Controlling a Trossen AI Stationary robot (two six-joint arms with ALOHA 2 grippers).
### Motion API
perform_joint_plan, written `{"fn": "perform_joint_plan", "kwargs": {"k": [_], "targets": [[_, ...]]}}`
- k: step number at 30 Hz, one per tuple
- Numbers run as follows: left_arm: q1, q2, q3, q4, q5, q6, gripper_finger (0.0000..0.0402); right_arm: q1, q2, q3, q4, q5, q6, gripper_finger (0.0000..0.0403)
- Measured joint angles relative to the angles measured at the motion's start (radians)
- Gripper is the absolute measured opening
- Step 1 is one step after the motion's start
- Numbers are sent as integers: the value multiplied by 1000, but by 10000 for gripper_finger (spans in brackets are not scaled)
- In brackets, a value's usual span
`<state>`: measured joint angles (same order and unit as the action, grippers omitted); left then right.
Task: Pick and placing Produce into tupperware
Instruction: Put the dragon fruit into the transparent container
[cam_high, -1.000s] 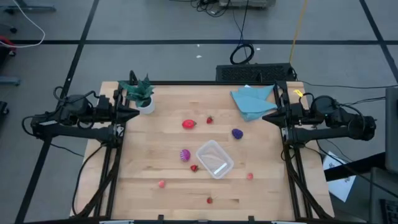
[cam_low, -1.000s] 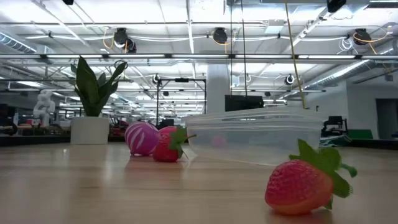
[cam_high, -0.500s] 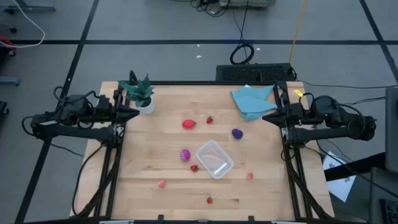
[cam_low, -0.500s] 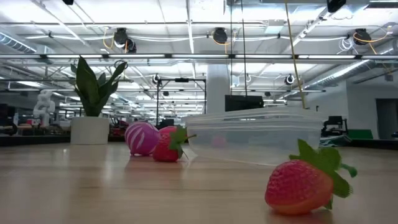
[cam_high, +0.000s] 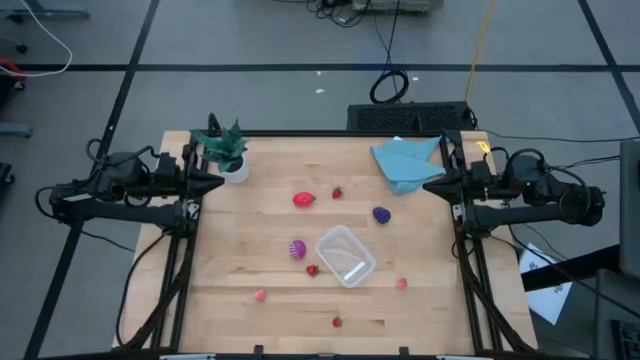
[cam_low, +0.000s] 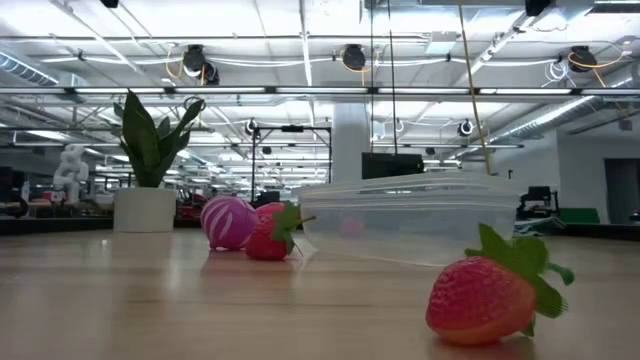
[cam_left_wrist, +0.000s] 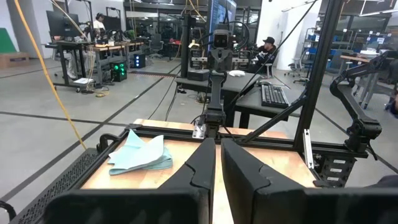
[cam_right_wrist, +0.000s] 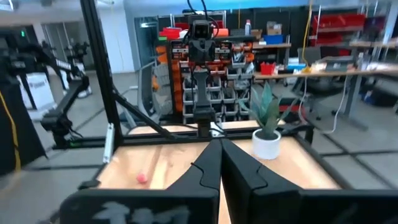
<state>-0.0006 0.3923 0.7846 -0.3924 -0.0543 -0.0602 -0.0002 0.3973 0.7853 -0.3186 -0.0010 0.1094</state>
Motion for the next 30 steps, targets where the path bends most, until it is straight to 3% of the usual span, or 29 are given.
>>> {"fn": "perform_joint_plan", "kwargs": {"k": [5, 13, 30], "targets": [[0, 0, 0, 0, 0, 0, 33, 0, 0, 0, 0, 0, 59, 0], [0, 0, 0, 0, 0, 0, 33, 0, 19, -5, 14, 0, -32, 0], [0, 0, 0, 0, 0, 0, 33, 0, 74, -248, 365, 0, -24, 0]]}}
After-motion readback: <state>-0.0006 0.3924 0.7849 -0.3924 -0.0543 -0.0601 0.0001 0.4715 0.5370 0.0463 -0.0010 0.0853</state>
